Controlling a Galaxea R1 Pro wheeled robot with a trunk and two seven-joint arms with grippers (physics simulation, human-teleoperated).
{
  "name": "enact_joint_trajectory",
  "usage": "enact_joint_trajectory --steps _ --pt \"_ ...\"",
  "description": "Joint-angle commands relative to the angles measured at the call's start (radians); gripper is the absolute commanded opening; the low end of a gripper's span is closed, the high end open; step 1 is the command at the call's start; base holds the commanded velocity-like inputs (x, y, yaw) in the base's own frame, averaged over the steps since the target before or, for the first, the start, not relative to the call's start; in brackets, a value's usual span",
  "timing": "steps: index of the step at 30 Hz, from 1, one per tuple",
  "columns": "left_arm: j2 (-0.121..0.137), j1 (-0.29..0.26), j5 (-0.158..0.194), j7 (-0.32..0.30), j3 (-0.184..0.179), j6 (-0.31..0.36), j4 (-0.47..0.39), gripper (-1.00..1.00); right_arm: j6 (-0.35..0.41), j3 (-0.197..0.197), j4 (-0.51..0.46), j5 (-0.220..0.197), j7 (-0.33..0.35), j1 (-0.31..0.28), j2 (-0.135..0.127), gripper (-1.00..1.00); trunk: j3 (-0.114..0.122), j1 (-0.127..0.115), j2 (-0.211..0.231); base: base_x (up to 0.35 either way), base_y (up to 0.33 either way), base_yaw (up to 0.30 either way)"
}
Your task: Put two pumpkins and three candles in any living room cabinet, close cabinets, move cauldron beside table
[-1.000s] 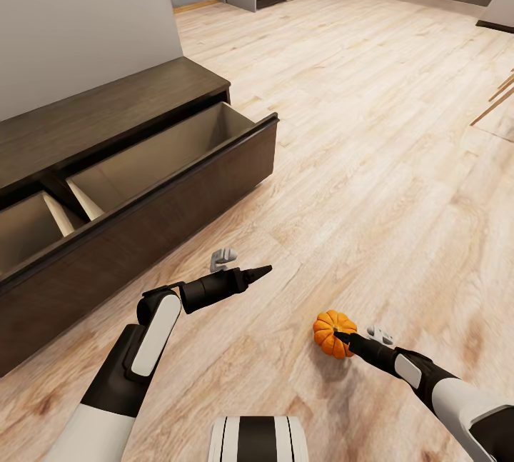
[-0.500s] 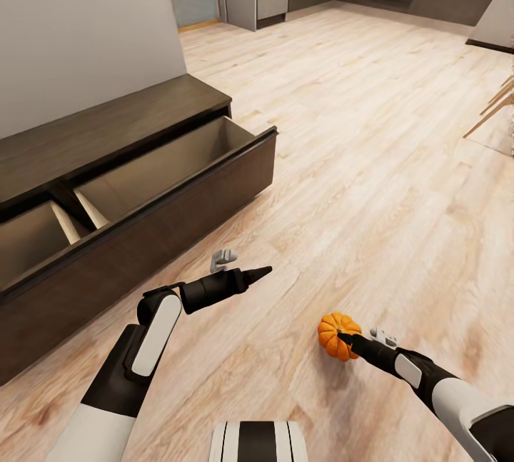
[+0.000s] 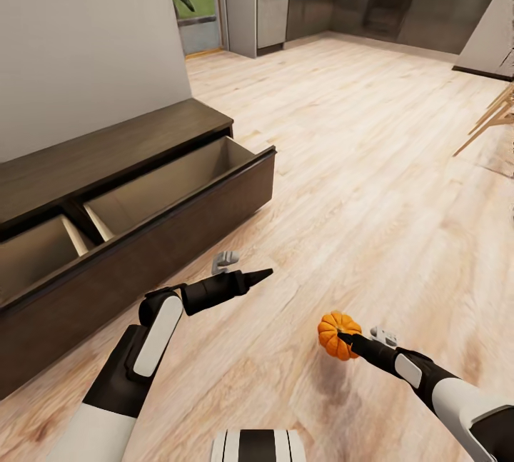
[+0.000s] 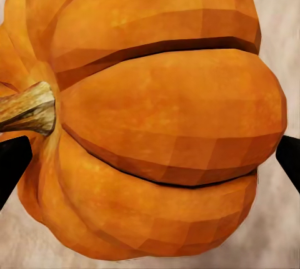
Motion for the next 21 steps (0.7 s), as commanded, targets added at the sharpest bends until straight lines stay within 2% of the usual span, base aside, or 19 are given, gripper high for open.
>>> enact_joint_trajectory --steps 1,8,15,21 --pt "0.0 0.0 0.001 -0.001 0.001 0.006 0.0 1.0 0.005 0.009 0.0 -0.009 0.0 0.0 -0.001 -1.0 0.005 -0.001 0.0 0.0 0.0 0.0" --pt "0.0 0.0 0.001 -0.002 0.001 0.005 -0.001 1.0 0.005 0.009 0.0 -0.009 -0.001 0.0 0.0 -1.0 0.043 -0.004 0.002 0.0 0.0 0.0" --pt "0.0 0.0 0.001 -0.001 0.001 0.004 0.0 1.0 0.005 0.009 0.0 -0.01 -0.001 0.0 -0.001 -1.0 0.054 -0.004 0.002 -0.014 0.0 0.0" --pt "0.0 0.0 0.001 -0.001 -0.01 0.006 0.0 1.0 0.005 0.008 0.0 -0.009 -0.001 0.0 -0.001 -1.0 0.064 -0.004 0.002 -0.239 0.0 0.0"
